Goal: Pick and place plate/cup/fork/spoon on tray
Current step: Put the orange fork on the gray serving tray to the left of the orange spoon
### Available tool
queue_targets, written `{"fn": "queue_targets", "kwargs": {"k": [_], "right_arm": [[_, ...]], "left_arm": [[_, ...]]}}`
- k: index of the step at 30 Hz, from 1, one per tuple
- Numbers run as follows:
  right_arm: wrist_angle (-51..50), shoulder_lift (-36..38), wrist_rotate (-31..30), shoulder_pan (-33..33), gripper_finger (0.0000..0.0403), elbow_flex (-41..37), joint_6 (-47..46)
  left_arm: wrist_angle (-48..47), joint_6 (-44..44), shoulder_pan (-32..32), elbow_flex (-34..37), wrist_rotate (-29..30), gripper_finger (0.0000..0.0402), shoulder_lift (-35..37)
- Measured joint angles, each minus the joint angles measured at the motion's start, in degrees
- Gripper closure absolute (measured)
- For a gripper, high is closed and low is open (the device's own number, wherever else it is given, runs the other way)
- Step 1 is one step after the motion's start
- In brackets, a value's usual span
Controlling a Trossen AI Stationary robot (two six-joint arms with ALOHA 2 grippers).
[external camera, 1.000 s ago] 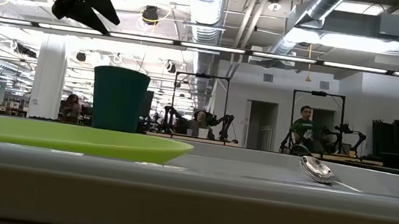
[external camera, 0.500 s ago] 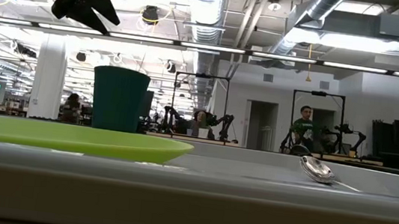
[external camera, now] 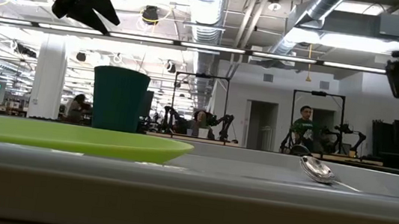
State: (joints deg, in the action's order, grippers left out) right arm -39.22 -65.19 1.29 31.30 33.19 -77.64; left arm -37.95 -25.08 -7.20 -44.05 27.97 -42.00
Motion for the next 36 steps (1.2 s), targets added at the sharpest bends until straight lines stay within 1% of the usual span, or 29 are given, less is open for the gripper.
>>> {"fn": "queue_targets", "kwargs": {"k": [7,13,15,17,19,21,26,28,30,32,36], "right_arm": [[-1.5,3.6,0.0,-4.2,0.0352,0.1,5.0],[-1.7,3.7,-0.2,-6.5,0.0345,0.1,8.5],[-1.5,3.7,0.1,-6.8,0.0344,0.1,8.2],[-2.3,3.7,1.9,-6.4,0.0336,0.1,3.9],[-2.9,3.7,4.6,-5.2,0.0318,0.1,-2.3],[-1.8,2.9,4.7,-2.7,0.0290,0.1,-6.9],[-1.6,-0.7,5.2,4.6,0.0201,0.1,-15.3],[-1.4,-2.5,5.2,7.4,0.0177,0.1,-19.1],[-1.5,-4.4,5.5,9.8,0.0164,0.1,-21.9],[-0.5,-6.4,5.6,11.4,0.0161,0.1,-24.0],[3.4,-10.5,6.2,13.0,0.0174,0.1,-24.8]], "left_arm": [[0.0,0.0,0.0,0.0,0.2,0.0145,0.0],[0.0,0.0,0.0,0.0,0.2,0.0145,0.0],[-0.1,0.0,0.0,0.0,0.2,0.0145,0.0],[-0.1,0.0,0.0,0.0,0.1,0.0145,0.0],[-0.3,-0.1,0.0,0.0,-0.5,0.0145,0.0],[-0.4,-0.1,0.0,0.0,-0.6,0.0145,0.0],[-0.4,-0.1,0.0,0.0,-0.6,0.0145,0.0],[-0.4,-0.1,0.0,0.0,-0.6,0.0145,0.0],[-0.5,-0.1,0.0,0.0,-0.6,0.0145,0.0],[-0.5,-0.1,0.0,0.0,-0.6,0.0145,0.0],[-0.5,-0.2,0.0,0.0,-0.6,0.0145,0.0]]}}
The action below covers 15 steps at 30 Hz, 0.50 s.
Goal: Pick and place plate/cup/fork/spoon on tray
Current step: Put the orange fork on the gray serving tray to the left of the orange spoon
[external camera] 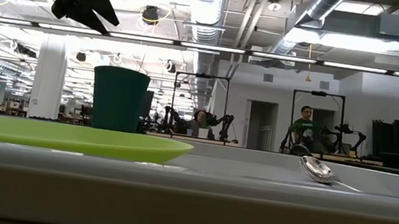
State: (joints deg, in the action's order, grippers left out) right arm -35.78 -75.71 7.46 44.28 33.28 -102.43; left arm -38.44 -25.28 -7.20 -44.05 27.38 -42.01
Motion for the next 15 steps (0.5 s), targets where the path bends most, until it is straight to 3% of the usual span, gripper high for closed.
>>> {"fn": "queue_targets", "kwargs": {"k": [7,15], "right_arm": [[2.3,-6.6,2.0,-0.1,0.0226,0.5,-1.2],[2.5,-5.5,4.2,-1.8,0.0382,0.1,-6.2]], "left_arm": [[0.2,-0.3,0.0,0.0,0.3,0.0145,0.0],[0.2,-0.2,0.0,0.0,0.3,0.0145,0.0]]}}
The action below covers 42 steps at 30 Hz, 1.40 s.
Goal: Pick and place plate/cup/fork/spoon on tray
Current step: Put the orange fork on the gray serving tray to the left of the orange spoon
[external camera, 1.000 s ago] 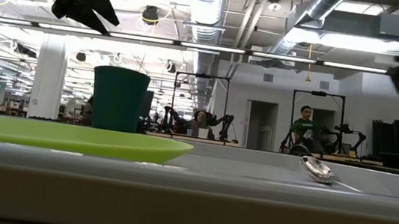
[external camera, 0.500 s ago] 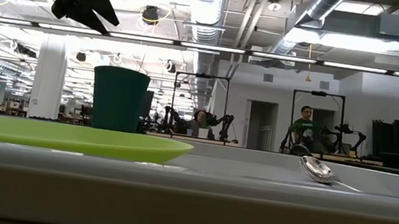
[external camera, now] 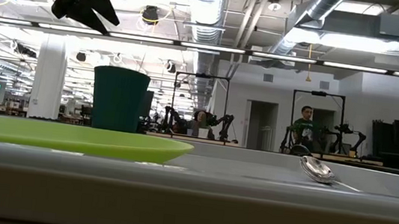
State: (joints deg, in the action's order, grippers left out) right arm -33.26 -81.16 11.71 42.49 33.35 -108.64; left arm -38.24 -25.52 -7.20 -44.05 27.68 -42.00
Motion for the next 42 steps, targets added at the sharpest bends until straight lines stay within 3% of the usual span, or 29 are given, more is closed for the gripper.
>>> {"fn": "queue_targets", "kwargs": {"k": [8,18,24,29,34,42], "right_arm": [[-1.5,3.7,-1.9,-3.3,0.0390,0.2,-0.7],[-4.0,7.0,-17.4,-11.0,0.0398,13.4,10.3],[-3.8,-0.1,-20.6,-17.2,0.0394,23.9,21.0],[-3.3,-9.4,-23.2,-19.6,0.0391,31.7,22.2],[-2.0,-17.3,-23.3,-19.5,0.0378,36.8,21.1],[3.1,-24.5,-25.8,-17.4,0.0377,38.2,10.8]], "left_arm": [[0.0,0.1,0.0,0.0,0.0,0.0145,0.0],[0.0,0.7,0.0,0.0,0.0,0.0145,0.0],[0.0,0.7,0.0,0.0,0.0,0.0145,0.0],[0.0,0.6,0.0,0.0,0.0,0.0145,0.0],[0.0,0.3,0.0,0.0,-0.1,0.0145,0.0],[0.0,-0.6,0.0,0.0,-0.4,0.0145,0.0]]}}
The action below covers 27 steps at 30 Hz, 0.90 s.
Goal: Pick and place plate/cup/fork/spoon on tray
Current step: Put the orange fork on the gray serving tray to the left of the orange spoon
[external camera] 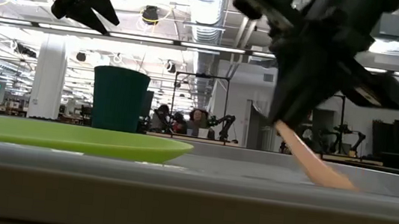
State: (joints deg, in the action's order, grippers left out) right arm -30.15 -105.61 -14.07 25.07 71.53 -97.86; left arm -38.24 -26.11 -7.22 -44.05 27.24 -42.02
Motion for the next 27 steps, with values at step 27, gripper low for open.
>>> {"fn": "queue_targets", "kwargs": {"k": [27], "right_arm": [[-3.9,-3.5,2.2,0.2,0.0336,0.0,-5.1]], "left_arm": [[0.0,0.4,0.0,0.0,-1.0,0.0145,0.0]]}}
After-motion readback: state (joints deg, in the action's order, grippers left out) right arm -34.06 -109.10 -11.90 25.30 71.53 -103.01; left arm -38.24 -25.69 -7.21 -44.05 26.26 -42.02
